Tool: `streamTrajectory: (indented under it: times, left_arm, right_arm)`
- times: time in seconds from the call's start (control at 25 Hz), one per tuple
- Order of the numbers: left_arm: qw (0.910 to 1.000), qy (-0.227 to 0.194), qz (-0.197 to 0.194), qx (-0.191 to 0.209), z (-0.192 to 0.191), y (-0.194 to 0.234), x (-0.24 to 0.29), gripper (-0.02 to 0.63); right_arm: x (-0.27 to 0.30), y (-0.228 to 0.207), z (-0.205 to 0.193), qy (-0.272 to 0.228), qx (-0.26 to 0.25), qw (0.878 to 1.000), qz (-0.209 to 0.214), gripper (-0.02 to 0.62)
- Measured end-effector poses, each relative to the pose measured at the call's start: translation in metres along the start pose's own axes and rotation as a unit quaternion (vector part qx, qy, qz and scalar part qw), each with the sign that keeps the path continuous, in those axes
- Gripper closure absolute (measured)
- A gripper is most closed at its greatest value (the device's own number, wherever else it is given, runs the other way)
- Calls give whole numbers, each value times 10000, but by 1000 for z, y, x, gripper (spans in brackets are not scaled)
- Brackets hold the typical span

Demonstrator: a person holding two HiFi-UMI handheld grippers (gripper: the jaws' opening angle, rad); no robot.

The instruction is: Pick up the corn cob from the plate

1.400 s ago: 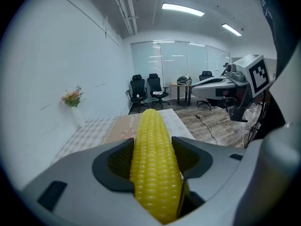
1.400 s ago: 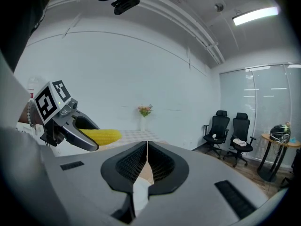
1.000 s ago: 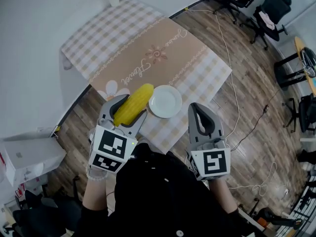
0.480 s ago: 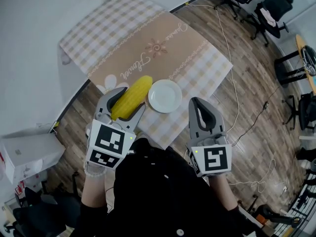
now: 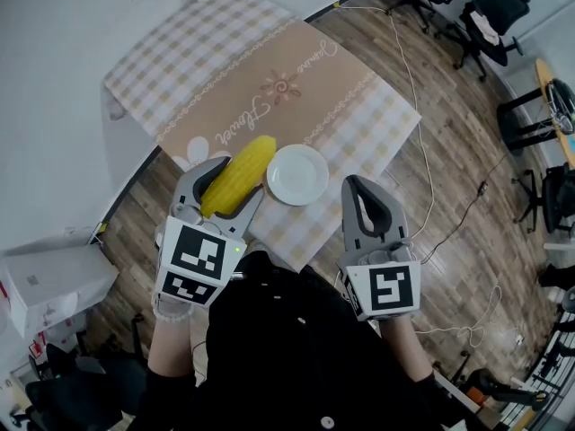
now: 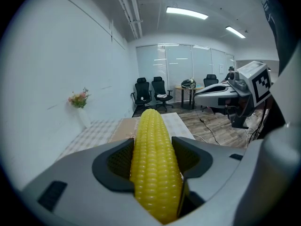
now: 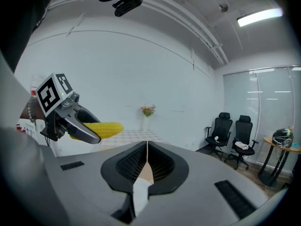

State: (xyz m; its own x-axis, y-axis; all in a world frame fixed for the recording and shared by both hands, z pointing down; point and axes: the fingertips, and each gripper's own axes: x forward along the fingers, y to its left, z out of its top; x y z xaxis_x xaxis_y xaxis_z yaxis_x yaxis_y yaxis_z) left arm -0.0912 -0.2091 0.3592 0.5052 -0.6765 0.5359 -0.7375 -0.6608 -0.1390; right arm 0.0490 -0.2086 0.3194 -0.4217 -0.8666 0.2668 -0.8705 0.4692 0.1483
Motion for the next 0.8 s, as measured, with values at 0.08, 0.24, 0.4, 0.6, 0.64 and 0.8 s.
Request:
streamTrajectory:
  times: [0.08, 0.24, 0.4, 0.6, 0.64, 0.8]
  left_arm:
    - [10000, -3, -9, 2, 1, 0, 0, 348]
    - [10000, -6, -4, 30, 2, 0, 1, 348]
    - [10000, -2, -18, 33, 3, -1, 2, 348]
    - [10000, -7, -29, 29, 3, -1, 3, 348]
    - [10000, -3, -22, 41, 3, -1, 3, 348]
    - [10000, -17, 1, 62, 5, -1, 2, 348]
  right_arm:
    - [0, 1, -1, -31, -42, 10000, 54, 551]
    - [1, -1, 0, 25, -10, 10000, -2, 551]
    - [1, -1, -1, 24, -27, 10000, 34, 551]
    - [1, 0, -3, -10, -70, 9999, 76, 551]
    - [1, 0, -3, -6, -74, 9999, 78, 551]
    - [2, 1, -5, 20, -85, 9999, 92, 552]
